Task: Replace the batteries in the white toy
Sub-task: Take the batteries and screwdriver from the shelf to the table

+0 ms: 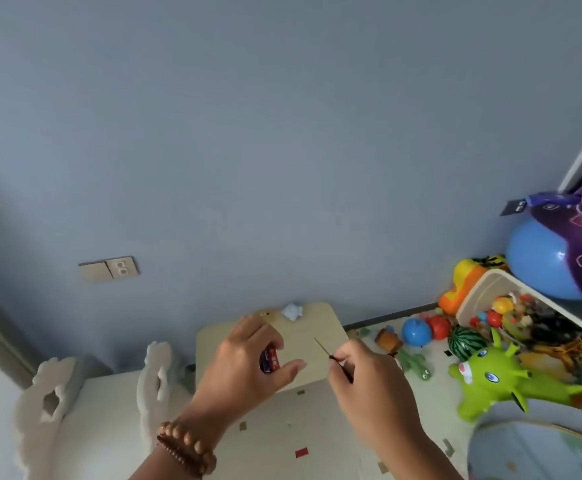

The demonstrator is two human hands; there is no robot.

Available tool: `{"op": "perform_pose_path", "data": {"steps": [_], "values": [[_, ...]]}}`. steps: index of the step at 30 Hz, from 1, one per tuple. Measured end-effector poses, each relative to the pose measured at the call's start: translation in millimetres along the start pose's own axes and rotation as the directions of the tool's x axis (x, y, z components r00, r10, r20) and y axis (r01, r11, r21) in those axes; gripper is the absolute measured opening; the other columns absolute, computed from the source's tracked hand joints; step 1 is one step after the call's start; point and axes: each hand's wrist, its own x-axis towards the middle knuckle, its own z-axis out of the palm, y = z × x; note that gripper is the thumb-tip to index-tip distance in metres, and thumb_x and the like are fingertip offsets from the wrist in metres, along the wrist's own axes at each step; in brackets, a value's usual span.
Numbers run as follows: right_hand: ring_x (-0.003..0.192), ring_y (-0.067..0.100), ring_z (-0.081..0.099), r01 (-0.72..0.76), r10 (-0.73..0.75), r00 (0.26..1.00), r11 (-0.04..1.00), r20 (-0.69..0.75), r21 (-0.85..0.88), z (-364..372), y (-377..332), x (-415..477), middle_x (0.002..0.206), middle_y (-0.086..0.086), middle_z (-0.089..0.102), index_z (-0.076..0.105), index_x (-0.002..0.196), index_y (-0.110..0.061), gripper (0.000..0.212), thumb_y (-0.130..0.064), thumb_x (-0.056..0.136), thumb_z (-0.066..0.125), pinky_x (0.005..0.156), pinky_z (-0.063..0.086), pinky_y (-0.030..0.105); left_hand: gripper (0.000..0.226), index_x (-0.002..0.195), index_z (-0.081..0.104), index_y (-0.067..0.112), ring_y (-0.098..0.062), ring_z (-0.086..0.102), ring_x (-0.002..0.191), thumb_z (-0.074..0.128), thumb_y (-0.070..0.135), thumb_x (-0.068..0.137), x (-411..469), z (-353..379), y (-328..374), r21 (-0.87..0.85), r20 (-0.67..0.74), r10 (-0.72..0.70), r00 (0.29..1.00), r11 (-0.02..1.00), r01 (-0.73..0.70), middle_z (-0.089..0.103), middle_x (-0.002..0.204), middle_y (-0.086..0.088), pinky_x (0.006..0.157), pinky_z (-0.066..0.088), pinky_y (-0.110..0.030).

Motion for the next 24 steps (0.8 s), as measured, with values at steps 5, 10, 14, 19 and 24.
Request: {"op": "perform_pose_path", "data": {"steps": [5, 10, 14, 19, 24], "values": [[0.077, 0.014, 0.07, -0.038, 0.037, 0.999, 0.999, 0.01, 0.016, 17.4, 12.7, 71.6, 0.082, -0.006, 0.077, 0.066, 0.1, -0.026, 0.013, -0.036, 0.095, 0.061, 0.061, 0.057, 0.032, 0.046, 0.083, 0.063, 0.021, -0.002, 0.046, 0.071, 0.068, 0.066, 0.077, 48.0, 24.5, -36.4, -0.001, 0.031, -0.028, 0.999, 1.0, 0.029, 0.05, 0.084, 0.012, 0.063, 0.04, -0.006], [0.074, 0.01, 0.068, -0.077, 0.076, 0.995, 0.997, 0.061, 0.018, 56.9, 26.3, 141.2, 0.084, -0.008, 0.075, 0.067, 0.097, -0.027, 0.011, -0.036, 0.094, 0.062, 0.06, 0.054, 0.028, 0.043, 0.081, 0.065, 0.017, -0.007, 0.048, 0.073, 0.075, 0.058, 0.074, 93.7, 52.3, -84.5, -0.023, 0.03, -0.06, 0.998, 0.998, 0.061, 0.053, 0.083, 0.009, 0.064, 0.041, -0.009], [0.086, 0.011, 0.063, -0.068, 0.062, 0.995, 0.995, 0.083, 0.077, 93.0, 36.5, 198.8, 0.099, -0.009, 0.06, 0.07, 0.093, -0.026, 0.009, -0.035, 0.091, 0.068, 0.067, 0.056, 0.029, 0.043, 0.079, 0.066, 0.014, -0.011, 0.05, 0.074, 0.079, 0.054, 0.072, 129.5, 77.7, -127.1, -0.002, 0.03, -0.092, 0.995, 0.996, 0.092, 0.055, 0.083, 0.006, 0.061, 0.05, -0.025], [0.073, 0.01, 0.061, -0.093, 0.073, 0.983, 0.989, 0.168, 0.117, 158.7, 68.4, 277.1, 0.082, -0.01, 0.063, 0.071, 0.088, -0.027, 0.004, -0.031, 0.09, 0.069, 0.064, 0.056, 0.032, 0.045, 0.081, 0.068, 0.012, -0.011, 0.052, 0.076, 0.076, 0.055, 0.073, 168.9, 129.7, -193.3, 0.03, 0.057, -0.148, 0.987, 0.989, 0.147, 0.057, 0.084, 0.005, 0.063, 0.052, -0.028], [0.069, 0.009, 0.06, -0.113, 0.087, 0.973, 0.987, 0.213, 0.115, 273.5, 122.6, 337.4, 0.079, -0.009, 0.062, 0.07, 0.088, -0.027, 0.005, -0.031, 0.09, 0.071, 0.064, 0.054, 0.031, 0.044, 0.081, 0.068, 0.011, -0.014, 0.054, 0.079, 0.078, 0.053, 0.075, 183.7, 235.1, -294.3, -0.026, 0.083, -0.143, 0.986, 0.989, 0.146, 0.057, 0.084, 0.003, 0.067, 0.049, -0.026]]}}
